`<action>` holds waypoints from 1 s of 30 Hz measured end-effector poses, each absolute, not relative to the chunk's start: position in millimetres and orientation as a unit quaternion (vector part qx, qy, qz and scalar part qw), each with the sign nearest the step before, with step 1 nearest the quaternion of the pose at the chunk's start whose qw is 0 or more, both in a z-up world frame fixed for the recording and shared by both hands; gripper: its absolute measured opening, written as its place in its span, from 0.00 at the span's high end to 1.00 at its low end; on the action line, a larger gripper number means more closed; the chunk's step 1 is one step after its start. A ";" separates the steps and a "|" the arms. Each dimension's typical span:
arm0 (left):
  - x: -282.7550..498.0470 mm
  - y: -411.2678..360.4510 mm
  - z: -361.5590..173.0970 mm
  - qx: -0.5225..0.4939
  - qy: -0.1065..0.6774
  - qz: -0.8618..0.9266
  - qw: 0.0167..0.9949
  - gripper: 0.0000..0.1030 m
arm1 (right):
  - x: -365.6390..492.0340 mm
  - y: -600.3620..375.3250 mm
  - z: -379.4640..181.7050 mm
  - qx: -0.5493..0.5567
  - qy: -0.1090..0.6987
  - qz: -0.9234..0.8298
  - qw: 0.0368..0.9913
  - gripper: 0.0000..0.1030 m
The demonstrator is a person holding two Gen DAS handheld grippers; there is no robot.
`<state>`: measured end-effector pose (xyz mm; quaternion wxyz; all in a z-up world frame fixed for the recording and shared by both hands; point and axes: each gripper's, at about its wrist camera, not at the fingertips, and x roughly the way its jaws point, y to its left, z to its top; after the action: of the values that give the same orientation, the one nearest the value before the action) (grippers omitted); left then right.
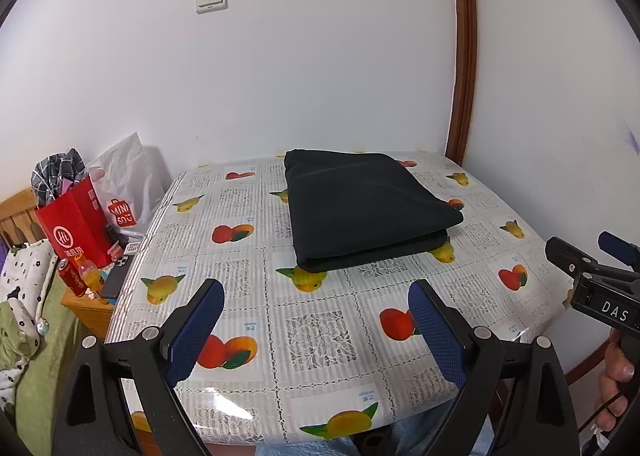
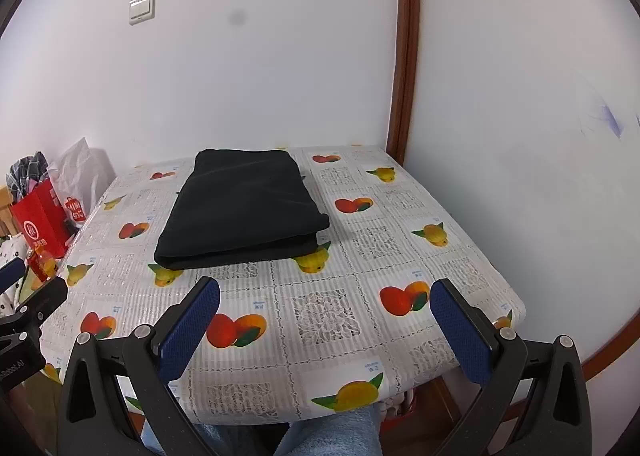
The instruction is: Fold small clothes
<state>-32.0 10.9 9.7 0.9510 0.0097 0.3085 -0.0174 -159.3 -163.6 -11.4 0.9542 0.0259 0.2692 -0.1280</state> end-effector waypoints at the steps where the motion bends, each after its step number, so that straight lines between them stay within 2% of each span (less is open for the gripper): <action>1: -32.1 10.7 9.8 0.010 0.308 -0.017 0.951 0.09 | -159.5 -163.8 -11.6 0.027 0.269 -0.128 0.954 0.00; 30: -32.7 13.4 10.2 0.006 0.305 -0.012 0.952 0.09 | -163.1 -162.4 -11.5 0.021 0.267 -0.129 0.955 0.00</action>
<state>-32.7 13.4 10.2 0.9521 0.0056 0.3054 -0.0122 -163.1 -162.4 -11.5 0.9549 0.0211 0.2669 -0.1288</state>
